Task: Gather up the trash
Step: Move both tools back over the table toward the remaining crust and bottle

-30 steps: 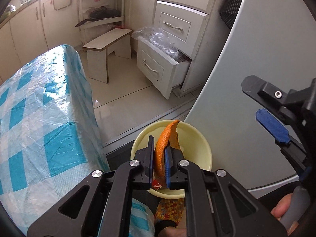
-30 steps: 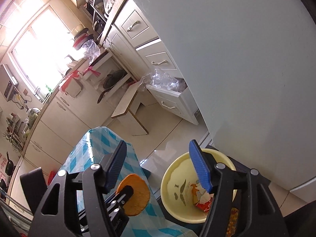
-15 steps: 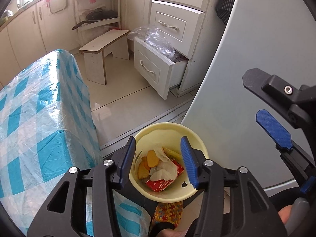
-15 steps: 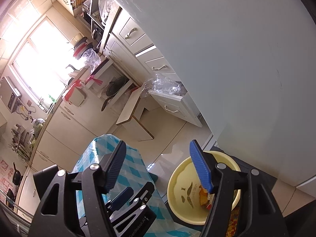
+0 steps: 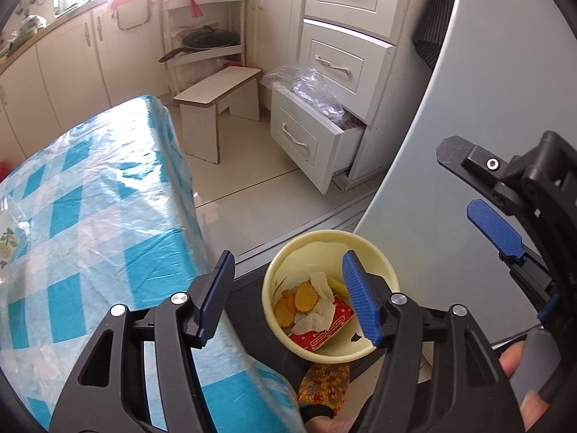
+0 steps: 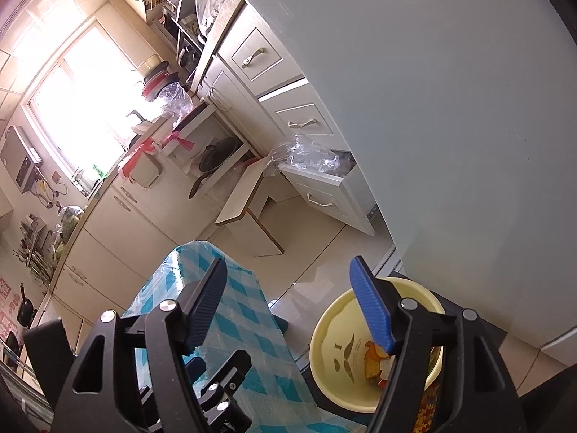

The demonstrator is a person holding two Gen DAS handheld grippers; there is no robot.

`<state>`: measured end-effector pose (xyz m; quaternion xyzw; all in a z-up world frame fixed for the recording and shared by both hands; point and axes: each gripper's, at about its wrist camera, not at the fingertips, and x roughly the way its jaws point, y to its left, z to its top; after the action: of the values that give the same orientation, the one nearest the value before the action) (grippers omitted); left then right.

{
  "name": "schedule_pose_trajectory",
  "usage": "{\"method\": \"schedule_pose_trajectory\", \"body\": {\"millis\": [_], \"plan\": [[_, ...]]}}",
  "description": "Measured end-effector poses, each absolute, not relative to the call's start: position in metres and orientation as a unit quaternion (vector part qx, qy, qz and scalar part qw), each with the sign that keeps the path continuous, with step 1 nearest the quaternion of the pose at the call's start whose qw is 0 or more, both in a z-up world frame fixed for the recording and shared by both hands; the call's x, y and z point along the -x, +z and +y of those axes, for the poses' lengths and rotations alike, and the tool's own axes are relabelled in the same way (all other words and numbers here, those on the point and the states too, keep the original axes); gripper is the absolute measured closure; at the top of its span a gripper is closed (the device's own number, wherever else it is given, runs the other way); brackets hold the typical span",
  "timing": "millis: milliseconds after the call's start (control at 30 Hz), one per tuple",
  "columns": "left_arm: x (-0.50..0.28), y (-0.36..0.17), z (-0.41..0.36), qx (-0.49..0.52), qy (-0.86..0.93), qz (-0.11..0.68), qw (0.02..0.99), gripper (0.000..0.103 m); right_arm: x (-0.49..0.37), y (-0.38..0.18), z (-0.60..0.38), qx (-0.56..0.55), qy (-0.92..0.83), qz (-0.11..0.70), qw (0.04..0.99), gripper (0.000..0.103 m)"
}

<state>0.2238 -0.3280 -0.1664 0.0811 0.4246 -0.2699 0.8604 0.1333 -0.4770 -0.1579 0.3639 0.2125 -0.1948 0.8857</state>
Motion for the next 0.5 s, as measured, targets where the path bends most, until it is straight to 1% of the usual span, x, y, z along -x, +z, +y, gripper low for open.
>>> {"method": "schedule_pose_trajectory", "body": {"millis": [67,133,300,500], "plan": [[-0.222,-0.163,-0.314,-0.080,-0.262,0.419,0.866,0.038,-0.137,-0.159,-0.473,-0.358,-0.192,0.218,0.887,0.034],[-0.222,-0.159,-0.297,-0.075,-0.249,0.413,0.873,0.032,-0.142,-0.159,-0.468,-0.351,-0.189,0.224,0.889,0.033],[-0.227,-0.153,-0.235,-0.040,-0.201,0.408,0.889,0.028,-0.152,-0.158,-0.453,-0.329,-0.179,0.235,0.897,0.032],[-0.234,-0.150,-0.146,0.003,-0.128,0.400,0.908,0.025,-0.166,-0.160,-0.431,-0.298,-0.157,0.258,0.905,0.030]]}}
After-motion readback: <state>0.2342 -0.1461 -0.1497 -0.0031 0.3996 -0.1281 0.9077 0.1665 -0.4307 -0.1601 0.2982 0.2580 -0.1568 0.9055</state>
